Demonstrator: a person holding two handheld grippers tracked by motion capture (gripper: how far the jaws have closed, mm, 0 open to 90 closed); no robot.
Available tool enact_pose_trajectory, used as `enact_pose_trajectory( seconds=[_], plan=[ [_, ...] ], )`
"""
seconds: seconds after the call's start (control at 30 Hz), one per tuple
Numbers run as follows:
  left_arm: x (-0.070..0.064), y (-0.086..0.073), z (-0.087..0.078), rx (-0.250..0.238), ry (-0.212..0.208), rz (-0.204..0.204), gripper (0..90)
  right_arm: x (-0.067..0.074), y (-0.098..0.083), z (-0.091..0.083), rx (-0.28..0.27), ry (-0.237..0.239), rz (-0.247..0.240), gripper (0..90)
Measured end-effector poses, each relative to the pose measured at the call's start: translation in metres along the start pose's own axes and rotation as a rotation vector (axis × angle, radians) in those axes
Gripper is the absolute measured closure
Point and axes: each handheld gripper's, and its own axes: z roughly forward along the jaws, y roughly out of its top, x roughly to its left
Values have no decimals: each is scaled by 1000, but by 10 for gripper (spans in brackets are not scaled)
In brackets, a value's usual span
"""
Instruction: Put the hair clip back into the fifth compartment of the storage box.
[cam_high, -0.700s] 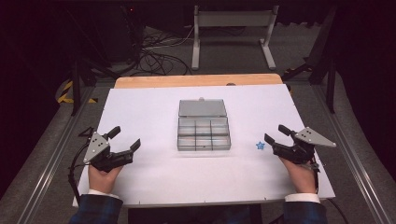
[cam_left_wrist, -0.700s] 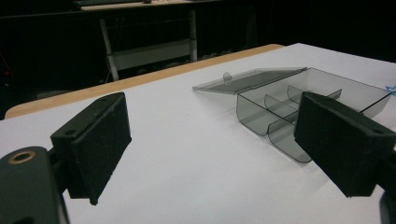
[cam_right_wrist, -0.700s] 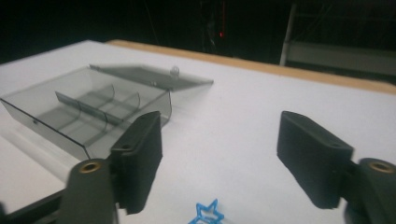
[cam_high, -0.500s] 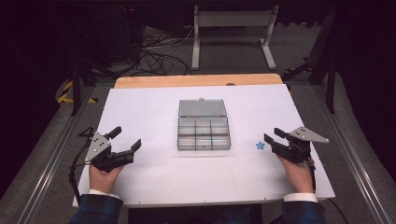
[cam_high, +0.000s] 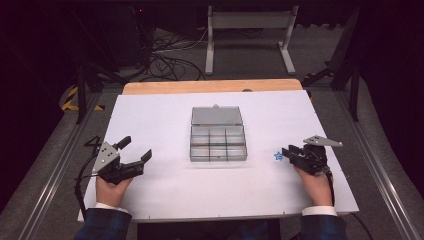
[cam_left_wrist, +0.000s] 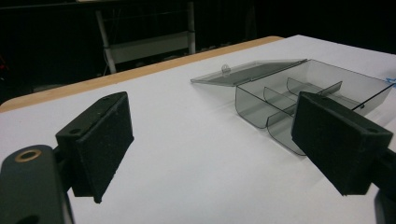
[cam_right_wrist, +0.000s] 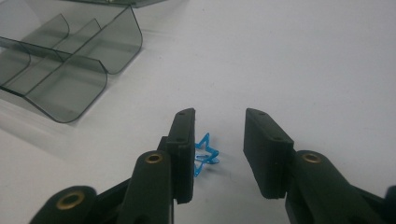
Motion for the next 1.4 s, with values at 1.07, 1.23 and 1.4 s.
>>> enact_pose_trajectory(
  seconds=[1.07, 1.23, 1.4],
  plan=[
    [-3, -1, 3, 21, 15, 21, 139, 0, -4, 21, 119, 30, 13, 809],
    [-3, -1, 4, 23, 13, 23, 139, 3, -3, 21, 115, 37, -4, 822],
    [-3, -1, 4, 23, 11, 25, 139, 7, -2, 20, 99, 53, -11, 854]
  ],
)
